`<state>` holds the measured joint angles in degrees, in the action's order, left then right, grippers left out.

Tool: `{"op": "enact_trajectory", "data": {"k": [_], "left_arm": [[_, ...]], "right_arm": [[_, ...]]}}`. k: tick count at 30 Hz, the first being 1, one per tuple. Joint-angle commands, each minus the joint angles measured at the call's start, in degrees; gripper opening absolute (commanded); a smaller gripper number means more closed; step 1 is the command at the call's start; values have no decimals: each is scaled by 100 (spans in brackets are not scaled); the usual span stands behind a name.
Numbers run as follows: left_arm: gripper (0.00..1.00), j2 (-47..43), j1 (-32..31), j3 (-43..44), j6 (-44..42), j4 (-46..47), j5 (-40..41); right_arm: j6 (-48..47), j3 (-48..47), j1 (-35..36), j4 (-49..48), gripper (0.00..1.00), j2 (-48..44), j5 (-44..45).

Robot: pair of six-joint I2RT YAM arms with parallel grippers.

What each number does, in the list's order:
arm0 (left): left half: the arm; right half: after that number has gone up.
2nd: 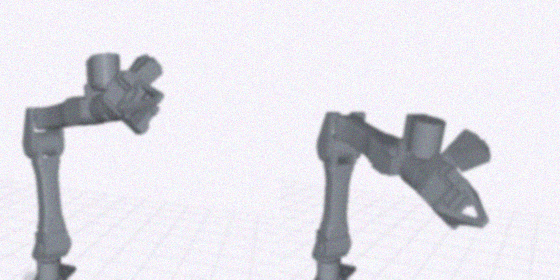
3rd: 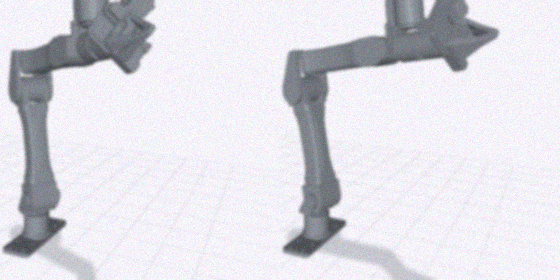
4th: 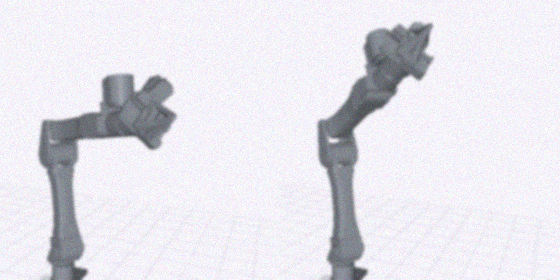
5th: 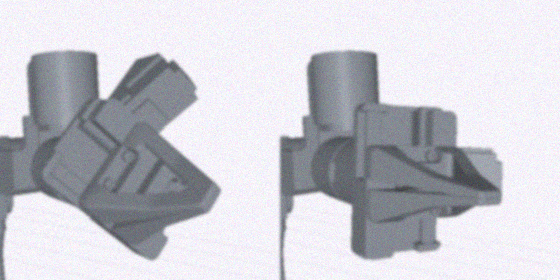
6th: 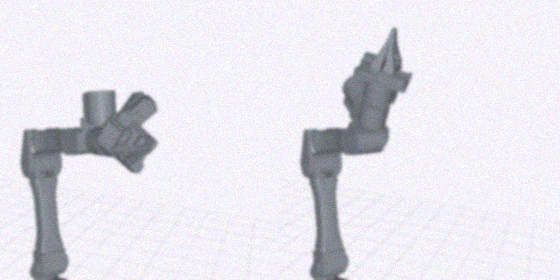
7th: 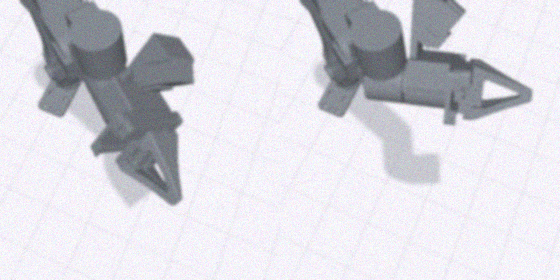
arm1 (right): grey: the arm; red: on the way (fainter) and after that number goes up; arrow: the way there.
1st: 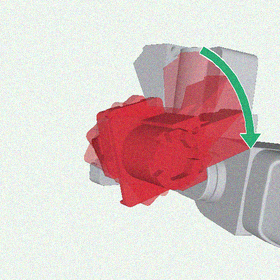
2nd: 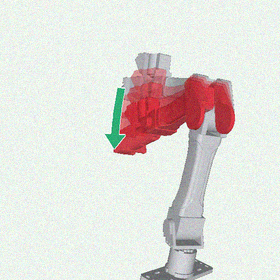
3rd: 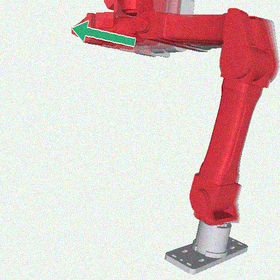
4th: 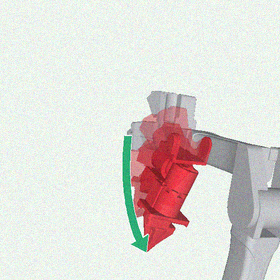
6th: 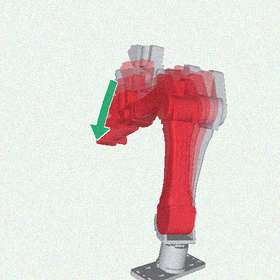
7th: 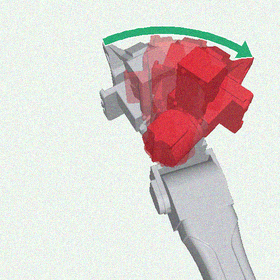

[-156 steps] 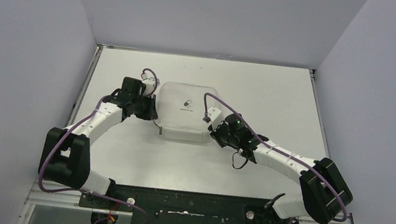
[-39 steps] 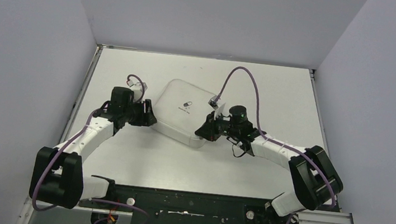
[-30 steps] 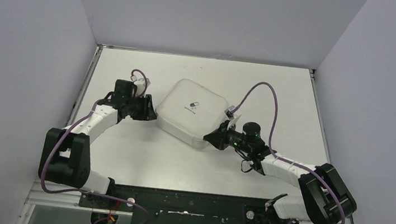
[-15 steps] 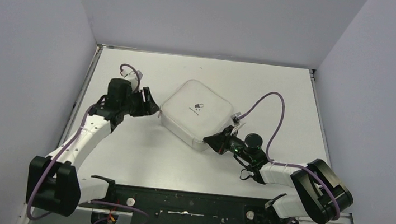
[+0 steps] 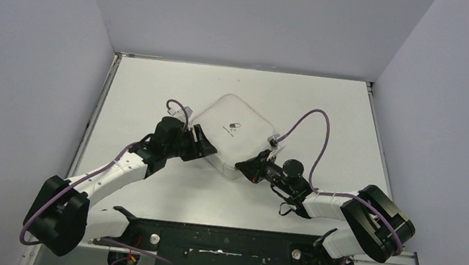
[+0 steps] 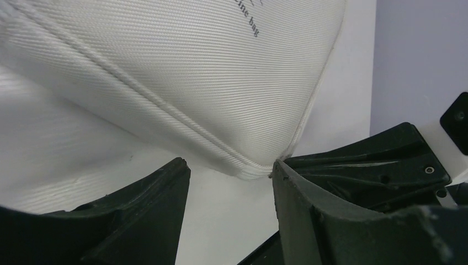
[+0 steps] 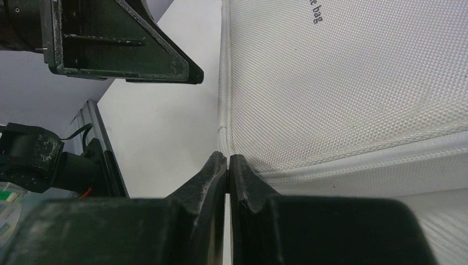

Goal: Organize the medicine kit
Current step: Zip the medicine box at the center of the board.

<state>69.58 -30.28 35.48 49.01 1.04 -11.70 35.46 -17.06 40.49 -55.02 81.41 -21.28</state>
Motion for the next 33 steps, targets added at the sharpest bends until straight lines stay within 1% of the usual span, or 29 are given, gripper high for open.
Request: {"op": "enact_trajectory", "data": {"k": [1,10,14,16,17,19,20,23,25,28,33], "left_arm": [[54,247,-281,-11,563,1027,295],[54,897,-437,-105,614,1183,509],[53,1118,-472,13,456,923,655],[50,1168,-477,57,324,808,821],[48,1183,-474,77,281,776,888],[42,1241,-458,137,155,710,963],[35,1266,-440,184,39,642,1012],[11,1294,-349,304,-190,537,1060],[0,1316,-218,387,-284,504,955],[0,1351,16,547,-425,481,720],[0,1385,149,909,-707,284,703]], "right_arm": [[-120,-69,183,120,0,158,362],[-384,-40,264,377,0,53,523],[-404,-12,264,458,0,43,537],[-429,-17,267,539,0,13,564],[-439,-18,276,605,0,-3,610],[-444,36,277,683,0,-74,736],[-432,89,273,679,0,-107,799],[-405,272,267,652,0,-228,922],[-440,369,260,678,0,-291,912],[-458,490,271,676,0,-388,928],[-639,438,259,845,0,-406,868]]}}
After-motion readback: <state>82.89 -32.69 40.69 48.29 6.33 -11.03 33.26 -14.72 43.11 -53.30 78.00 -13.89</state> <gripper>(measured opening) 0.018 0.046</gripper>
